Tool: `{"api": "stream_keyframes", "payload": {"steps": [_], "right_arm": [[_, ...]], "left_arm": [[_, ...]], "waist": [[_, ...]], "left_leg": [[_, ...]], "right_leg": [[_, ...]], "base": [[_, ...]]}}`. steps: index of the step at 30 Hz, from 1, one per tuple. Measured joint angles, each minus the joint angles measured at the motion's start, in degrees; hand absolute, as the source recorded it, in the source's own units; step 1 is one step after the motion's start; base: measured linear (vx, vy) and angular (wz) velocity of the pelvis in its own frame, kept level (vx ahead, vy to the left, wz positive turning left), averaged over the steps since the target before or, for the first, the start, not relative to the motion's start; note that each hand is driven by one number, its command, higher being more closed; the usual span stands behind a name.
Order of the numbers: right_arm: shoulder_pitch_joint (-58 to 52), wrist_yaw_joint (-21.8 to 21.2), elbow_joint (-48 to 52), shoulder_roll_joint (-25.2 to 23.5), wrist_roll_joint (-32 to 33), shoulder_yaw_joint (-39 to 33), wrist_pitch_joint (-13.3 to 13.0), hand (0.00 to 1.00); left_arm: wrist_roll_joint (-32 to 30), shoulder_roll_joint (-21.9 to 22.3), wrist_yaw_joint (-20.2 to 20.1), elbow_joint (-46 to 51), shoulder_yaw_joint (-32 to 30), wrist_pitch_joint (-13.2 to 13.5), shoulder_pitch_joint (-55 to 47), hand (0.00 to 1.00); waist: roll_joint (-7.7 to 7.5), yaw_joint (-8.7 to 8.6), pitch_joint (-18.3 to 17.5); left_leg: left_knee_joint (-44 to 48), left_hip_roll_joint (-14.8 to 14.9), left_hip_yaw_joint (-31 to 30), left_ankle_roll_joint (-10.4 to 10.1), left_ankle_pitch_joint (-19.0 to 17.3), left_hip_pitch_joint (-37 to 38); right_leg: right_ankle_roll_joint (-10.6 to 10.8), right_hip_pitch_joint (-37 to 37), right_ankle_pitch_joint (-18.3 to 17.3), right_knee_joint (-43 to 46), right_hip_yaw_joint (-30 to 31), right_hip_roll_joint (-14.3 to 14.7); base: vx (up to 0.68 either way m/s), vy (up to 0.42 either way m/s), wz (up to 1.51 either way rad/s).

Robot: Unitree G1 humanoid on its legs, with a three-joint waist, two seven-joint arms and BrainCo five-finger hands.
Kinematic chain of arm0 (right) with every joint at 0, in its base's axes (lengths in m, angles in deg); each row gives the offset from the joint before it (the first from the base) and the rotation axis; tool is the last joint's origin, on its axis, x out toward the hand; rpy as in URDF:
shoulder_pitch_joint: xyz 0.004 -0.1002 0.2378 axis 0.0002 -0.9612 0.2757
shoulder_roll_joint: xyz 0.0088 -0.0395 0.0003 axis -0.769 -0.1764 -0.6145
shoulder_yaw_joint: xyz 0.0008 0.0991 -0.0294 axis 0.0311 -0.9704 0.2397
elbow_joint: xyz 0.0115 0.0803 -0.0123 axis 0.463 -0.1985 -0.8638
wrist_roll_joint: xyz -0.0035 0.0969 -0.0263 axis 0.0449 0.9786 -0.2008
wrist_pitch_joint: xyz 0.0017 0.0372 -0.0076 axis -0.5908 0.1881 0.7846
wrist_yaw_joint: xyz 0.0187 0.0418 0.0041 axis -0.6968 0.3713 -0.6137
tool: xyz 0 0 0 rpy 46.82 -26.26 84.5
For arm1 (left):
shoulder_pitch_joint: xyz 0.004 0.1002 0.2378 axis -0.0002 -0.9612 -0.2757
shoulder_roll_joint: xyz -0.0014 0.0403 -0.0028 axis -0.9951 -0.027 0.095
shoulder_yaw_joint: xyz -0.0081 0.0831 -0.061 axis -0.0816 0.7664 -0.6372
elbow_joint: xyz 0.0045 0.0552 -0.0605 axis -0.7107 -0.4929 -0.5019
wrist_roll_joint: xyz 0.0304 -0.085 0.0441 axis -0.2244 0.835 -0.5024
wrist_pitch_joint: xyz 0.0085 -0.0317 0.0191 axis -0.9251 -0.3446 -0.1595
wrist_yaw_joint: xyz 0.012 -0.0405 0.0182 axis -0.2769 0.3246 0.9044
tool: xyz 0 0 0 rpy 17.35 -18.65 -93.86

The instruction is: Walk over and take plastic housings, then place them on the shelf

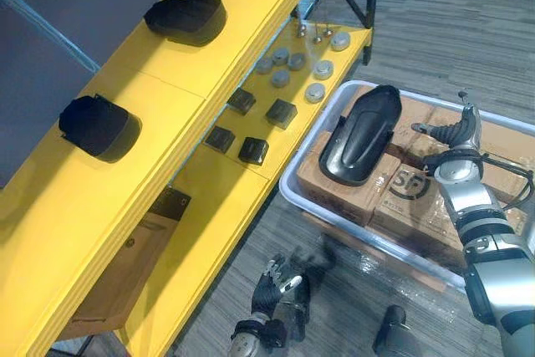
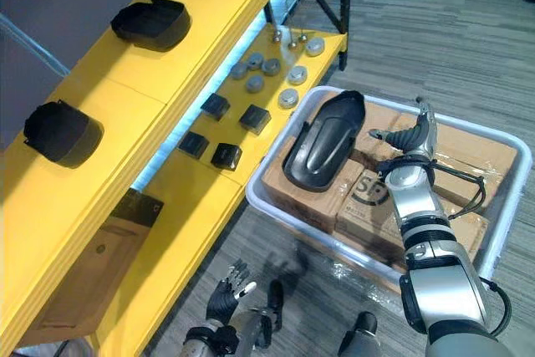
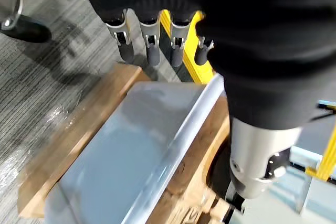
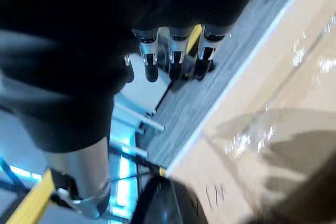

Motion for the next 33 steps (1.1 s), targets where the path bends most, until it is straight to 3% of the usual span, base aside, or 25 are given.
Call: {"api": "stream_keyframes", "payload": {"steps": [8, 12, 15, 20, 21, 26, 33], "right_arm": [[3.1, -1.1, -4.8, 0.4, 0.0, 2.1, 1.1, 0.0], [3.4, -2.5, -7.0, 0.5, 0.0, 3.4, 4.7, 0.0], [2.5, -2.3, -9.2, 0.5, 0.3, 3.3, 9.1, 0.0], [1.9, 0.2, -9.2, 0.4, 1.1, 3.2, 11.7, 0.0], [1.3, 0.3, -8.1, 0.4, 1.1, 3.2, 12.2, 1.0], [1.2, -0.3, -8.1, 0.6, 1.0, 3.2, 12.5, 1.0], [1.7, -3.2, -8.3, 2.1, 1.8, 4.8, 15.4, 1.0]], "left_arm": [[1.2, 0.2, 0.0, -1.8, 0.1, 0.0, 1.3, 0.0], [2.1, 0.4, 0.2, -2.5, 0.8, 0.0, 1.6, 0.0], [2.1, 0.8, 0.5, -4.2, 1.7, -0.1, 2.1, 0.0], [2.1, 1.6, 1.1, -4.6, 2.2, 0.0, 2.5, 0.0], [2.1, 1.7, 1.6, -4.7, 2.2, 0.0, 2.9, 0.0], [2.0, 2.0, 1.9, -6.1, 2.3, 0.0, 4.3, 0.0], [2.1, 2.3, 3.2, -6.6, 1.8, 0.0, 8.7, 0.0]], "waist": [[1.15, 2.41, -0.8], [1.6, 2.75, -1.1], [1.77, 3.01, -1.3], [1.86, 3.73, -1.3], [1.87, 3.89, -1.3], [1.9, 4.07, -1.4], [2.01, 4.08, -1.5]], "left_leg": [[2.6, -0.5, -1.8, -0.1, -0.4, -3.0], [5.0, -0.4, -2.2, -0.3, -1.5, -5.5], [6.2, -0.1, -2.2, -0.3, -2.2, -6.5], [8.0, 0.7, -1.7, 0.0, -3.3, -7.3], [8.0, 0.7, -1.6, 0.0, -3.4, -7.3], [8.2, 1.1, -0.8, 0.1, -3.9, -6.9], [9.1, 1.5, -0.8, -0.1, -4.6, -8.7]], "right_leg": [[-0.1, -1.2, -1.2, 1.7, -1.7, -0.7], [-0.2, -2.9, -1.8, 3.1, -1.7, -0.8], [-0.2, -3.4, -1.8, 3.1, -1.6, -0.5], [-0.1, -3.7, -1.8, 3.0, -1.2, 0.2], [0.0, -3.8, -1.7, 3.0, -1.0, 0.3], [0.2, -3.9, -1.8, 3.0, -0.2, 0.4], [0.2, -5.5, -1.8, 3.2, -0.2, 0.7]], "base": [[-0.01, -0.037, 0.15], [-0.05, -0.021, 0.02], [-0.02, -0.003, -0.02], [0.01, -0.015, -0.08], [0.01, -0.022, -0.07], [-0.01, -0.02, -0.09], [-0.01, -0.004, -0.02]]}}
